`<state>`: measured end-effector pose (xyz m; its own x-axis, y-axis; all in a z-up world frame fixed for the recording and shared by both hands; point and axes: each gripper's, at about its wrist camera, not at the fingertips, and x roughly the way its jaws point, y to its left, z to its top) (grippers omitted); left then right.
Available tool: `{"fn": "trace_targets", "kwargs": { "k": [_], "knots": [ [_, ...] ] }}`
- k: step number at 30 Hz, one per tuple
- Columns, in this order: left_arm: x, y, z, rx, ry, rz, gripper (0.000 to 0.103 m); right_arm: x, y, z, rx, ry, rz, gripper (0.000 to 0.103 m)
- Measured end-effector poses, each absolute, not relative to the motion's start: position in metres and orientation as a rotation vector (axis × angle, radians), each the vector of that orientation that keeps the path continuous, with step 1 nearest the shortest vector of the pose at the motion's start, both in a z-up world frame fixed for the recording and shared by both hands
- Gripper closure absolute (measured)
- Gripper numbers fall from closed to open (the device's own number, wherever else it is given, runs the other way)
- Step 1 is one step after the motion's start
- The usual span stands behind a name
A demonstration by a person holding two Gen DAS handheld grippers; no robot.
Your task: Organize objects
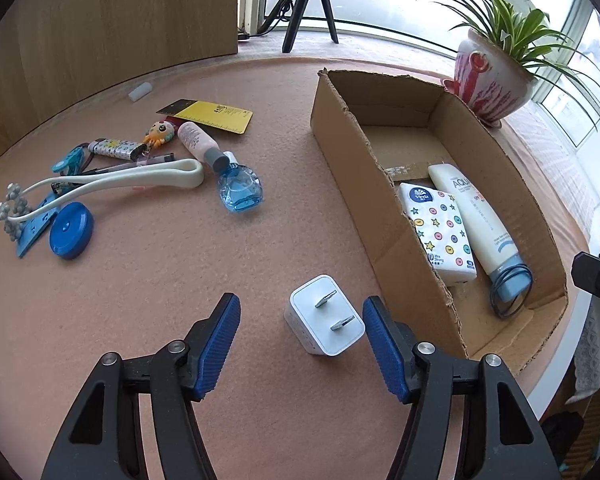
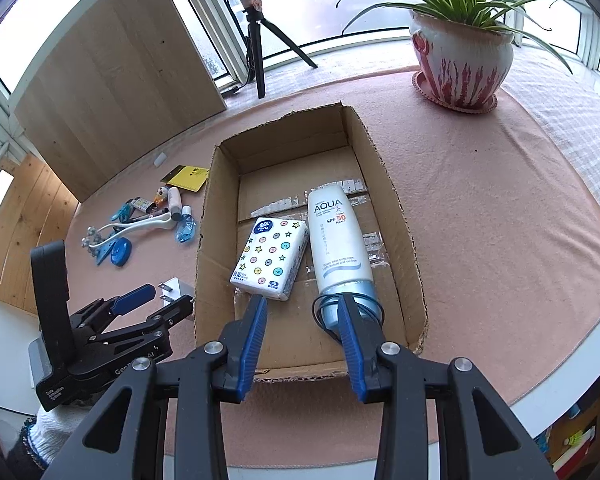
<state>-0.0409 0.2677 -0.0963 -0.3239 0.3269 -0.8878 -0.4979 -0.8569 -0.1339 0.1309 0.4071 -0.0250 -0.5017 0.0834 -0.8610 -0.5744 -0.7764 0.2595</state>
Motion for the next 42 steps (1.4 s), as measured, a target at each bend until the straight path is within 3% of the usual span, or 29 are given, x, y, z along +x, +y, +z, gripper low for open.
{"fn": "trace_targets", "kwargs": {
  "k": [6,15,28,42],
  "knots": [
    [-0.048,0.274,-0.112,-1.438,0.232,2.187,0.068,0.133,0.407,-0.025,-1.278,0.753,2.299,0.069],
    [-0.053,0.263,-0.098,-1.411,0.187,2.202,0.069,0.138,0.41,-0.025,-1.27,0.758,2.293,0.069],
    [-0.02,0.308,-0.01,-1.159,0.187,2.138,0.069,0.137,0.414,-0.02,-1.235,0.76,2.307,0.069],
    [-0.008,0.351,-0.032,-1.189,0.26,2.038,0.069,0.15,0.428,-0.024,-1.224,0.767,2.256,0.069]
  ]
}}
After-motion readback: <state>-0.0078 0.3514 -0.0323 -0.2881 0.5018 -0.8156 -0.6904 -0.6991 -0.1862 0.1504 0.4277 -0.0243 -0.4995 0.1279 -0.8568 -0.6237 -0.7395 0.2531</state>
